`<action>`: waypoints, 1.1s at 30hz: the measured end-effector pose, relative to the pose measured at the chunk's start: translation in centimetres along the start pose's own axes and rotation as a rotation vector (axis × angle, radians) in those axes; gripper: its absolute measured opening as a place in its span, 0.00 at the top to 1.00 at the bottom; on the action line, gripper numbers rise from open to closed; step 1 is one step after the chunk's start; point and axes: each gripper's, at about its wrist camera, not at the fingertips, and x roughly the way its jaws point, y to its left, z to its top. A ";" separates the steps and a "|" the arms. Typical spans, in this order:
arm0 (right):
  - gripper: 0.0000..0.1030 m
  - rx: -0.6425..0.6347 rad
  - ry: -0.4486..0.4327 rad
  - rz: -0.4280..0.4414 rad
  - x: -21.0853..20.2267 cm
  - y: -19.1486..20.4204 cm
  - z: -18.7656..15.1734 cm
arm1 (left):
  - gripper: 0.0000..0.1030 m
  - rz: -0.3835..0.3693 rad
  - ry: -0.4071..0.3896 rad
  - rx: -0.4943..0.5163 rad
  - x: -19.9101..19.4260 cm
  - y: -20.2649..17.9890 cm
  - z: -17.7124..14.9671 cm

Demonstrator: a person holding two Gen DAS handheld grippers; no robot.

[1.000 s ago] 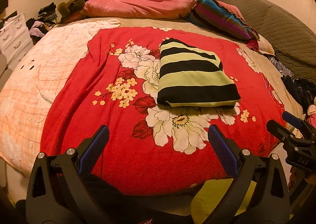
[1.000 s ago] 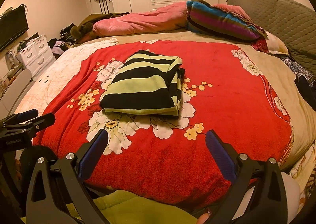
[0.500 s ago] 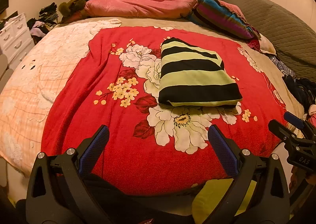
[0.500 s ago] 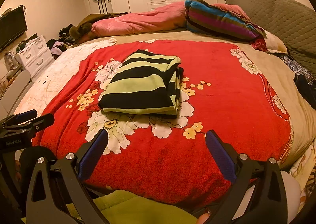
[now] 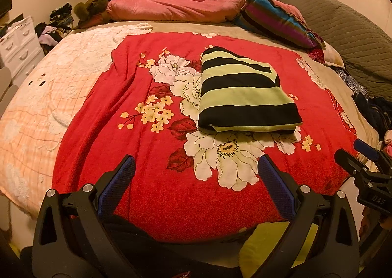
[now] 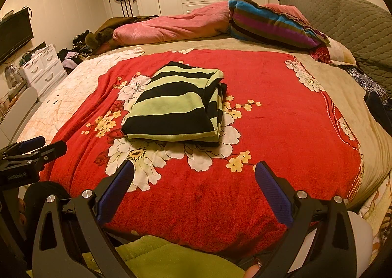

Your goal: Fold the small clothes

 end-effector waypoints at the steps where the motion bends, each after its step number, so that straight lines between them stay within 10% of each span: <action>1: 0.04 0.000 0.000 -0.001 0.0 0.0 0.0 | 0.09 0.001 0.001 -0.001 0.0 0.0 0.0; 23: 0.04 0.020 0.028 -0.012 1.0 0.0 -0.4 | 0.09 -0.006 0.024 0.002 0.6 0.0 -0.1; 33: 0.04 0.108 0.070 -0.060 3.7 -3.0 -0.9 | 0.09 0.167 0.129 -0.191 3.7 7.8 0.0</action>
